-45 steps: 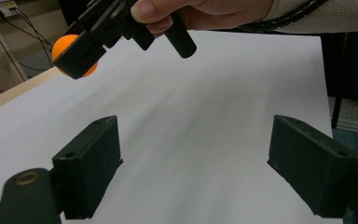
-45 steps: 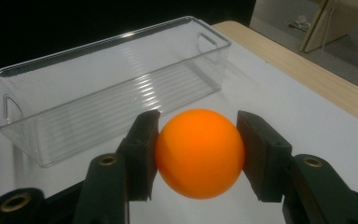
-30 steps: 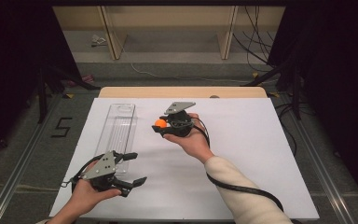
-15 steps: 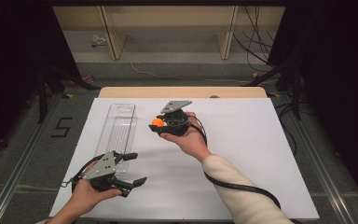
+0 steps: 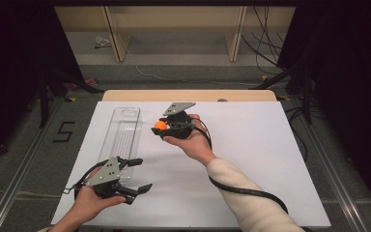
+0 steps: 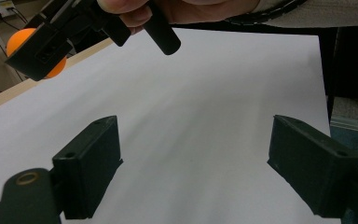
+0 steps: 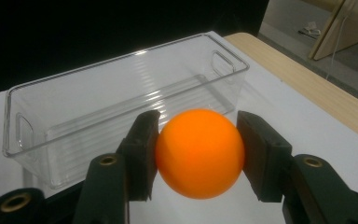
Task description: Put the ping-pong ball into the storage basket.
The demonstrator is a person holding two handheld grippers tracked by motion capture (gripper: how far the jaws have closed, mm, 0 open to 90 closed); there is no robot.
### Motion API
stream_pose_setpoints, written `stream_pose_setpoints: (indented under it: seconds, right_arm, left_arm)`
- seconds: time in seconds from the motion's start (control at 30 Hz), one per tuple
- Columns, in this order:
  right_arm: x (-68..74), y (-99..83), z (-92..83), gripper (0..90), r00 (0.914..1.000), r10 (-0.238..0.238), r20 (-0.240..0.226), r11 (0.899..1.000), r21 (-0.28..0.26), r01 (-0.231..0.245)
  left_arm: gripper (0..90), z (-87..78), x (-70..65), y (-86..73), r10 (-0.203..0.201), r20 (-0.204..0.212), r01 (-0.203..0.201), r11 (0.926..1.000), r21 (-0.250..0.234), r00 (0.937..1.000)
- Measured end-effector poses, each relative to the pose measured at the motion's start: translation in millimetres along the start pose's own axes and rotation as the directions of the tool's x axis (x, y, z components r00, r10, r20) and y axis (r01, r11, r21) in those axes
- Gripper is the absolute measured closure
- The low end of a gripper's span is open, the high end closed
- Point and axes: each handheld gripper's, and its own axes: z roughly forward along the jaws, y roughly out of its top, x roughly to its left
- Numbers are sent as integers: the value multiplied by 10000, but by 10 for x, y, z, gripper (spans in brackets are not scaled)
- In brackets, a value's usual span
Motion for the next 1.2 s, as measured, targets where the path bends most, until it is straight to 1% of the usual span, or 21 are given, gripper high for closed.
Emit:
stream_pose_setpoints:
  seconds: [0.6,0.8,1.2]
  right_arm:
    - [42,88,77,513,9999,-109,-130,9999,39,110]
    - [63,109,100,513,9997,-154,-185,9999,42,155]
    - [99,139,150,513,9994,-204,-272,9998,71,206]
  left_arm:
    - [163,1,-4,1,23,30,-23,10000,2,10000]
    - [163,5,-9,1,83,41,-83,10000,42,10000]
    - [163,6,-12,1,69,64,-69,10000,40,10000]
